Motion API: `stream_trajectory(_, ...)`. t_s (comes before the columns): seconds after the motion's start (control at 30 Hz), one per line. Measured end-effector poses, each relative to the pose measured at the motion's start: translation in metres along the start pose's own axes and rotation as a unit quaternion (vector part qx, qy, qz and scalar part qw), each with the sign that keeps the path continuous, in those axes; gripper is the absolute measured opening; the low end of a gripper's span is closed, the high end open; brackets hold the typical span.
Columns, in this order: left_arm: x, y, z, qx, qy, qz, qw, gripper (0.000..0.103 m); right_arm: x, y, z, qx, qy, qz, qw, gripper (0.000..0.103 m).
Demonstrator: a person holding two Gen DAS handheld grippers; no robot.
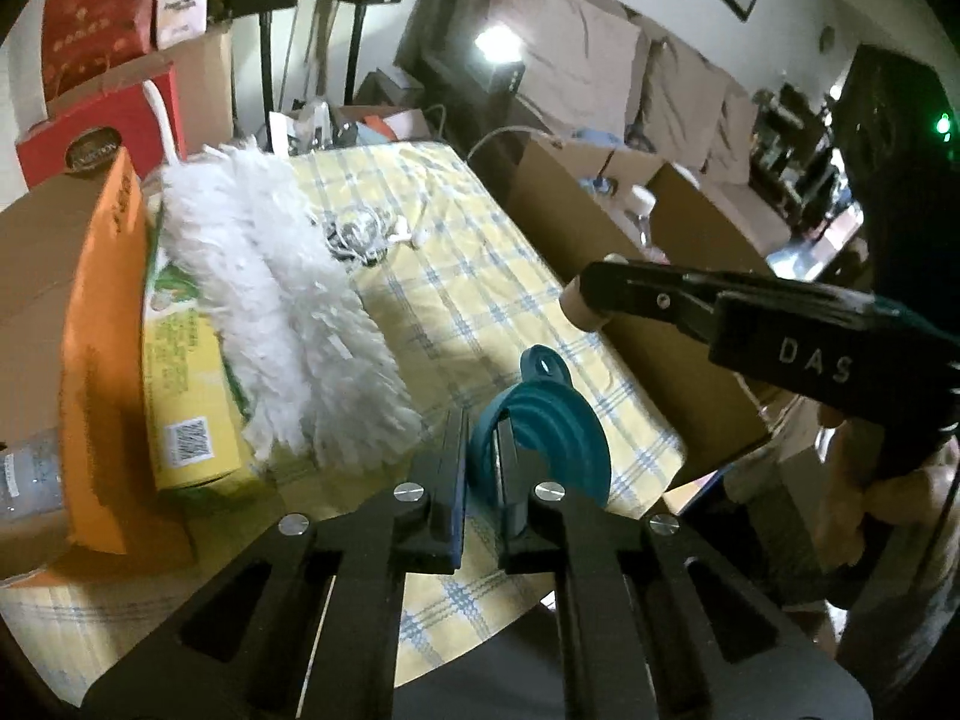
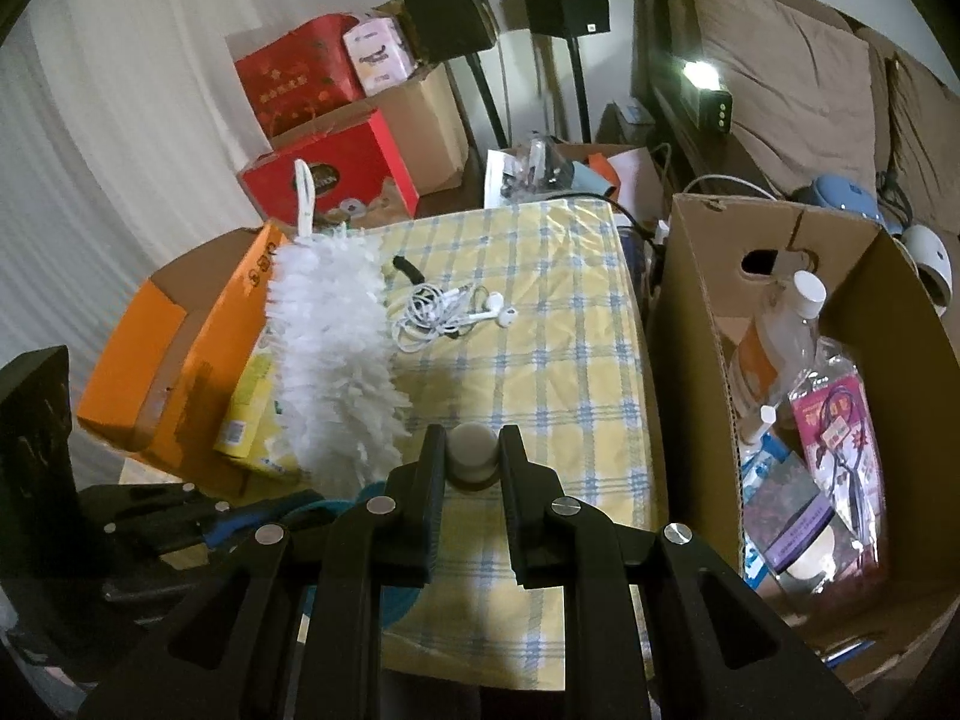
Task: Organize objects
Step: 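Close the right tool on the small white cap while the left tool grasps the blue funnel, then carry the blue funnel and white cap into the orange box and open both tools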
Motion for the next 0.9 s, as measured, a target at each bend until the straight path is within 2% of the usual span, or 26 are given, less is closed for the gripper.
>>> stream_trajectory(0.47, 0.07, -0.032, -0.033, 0.036, -0.001, 0.071, 0.9969, 0.006, 0.032, -0.023, -0.04, 0.02, -0.019, 0.032, 0.999, 0.016)
stream_trajectory(0.67, 0.102, -0.04, -0.066, 0.059, -0.02, 0.099, 0.9931, 0.006, 0.037, -0.029, -0.075, 0.042, -0.037, 0.038, 0.998, 0.016)
stream_trajectory(0.9, 0.131, -0.035, -0.114, 0.092, -0.051, 0.117, 0.9875, 0.006, 0.033, -0.034, -0.122, 0.068, -0.064, 0.037, 0.995, 0.016)
Point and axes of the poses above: each gripper's, at about its wrist camera, not at the fingertips, and x roughly against the way its jaws point, z to its right, y to its underside, the point moved 9 cm from there along -x, roughly the way its jaws point, and after that the axes turned 3 degrees about y, right-handed, at the moved point
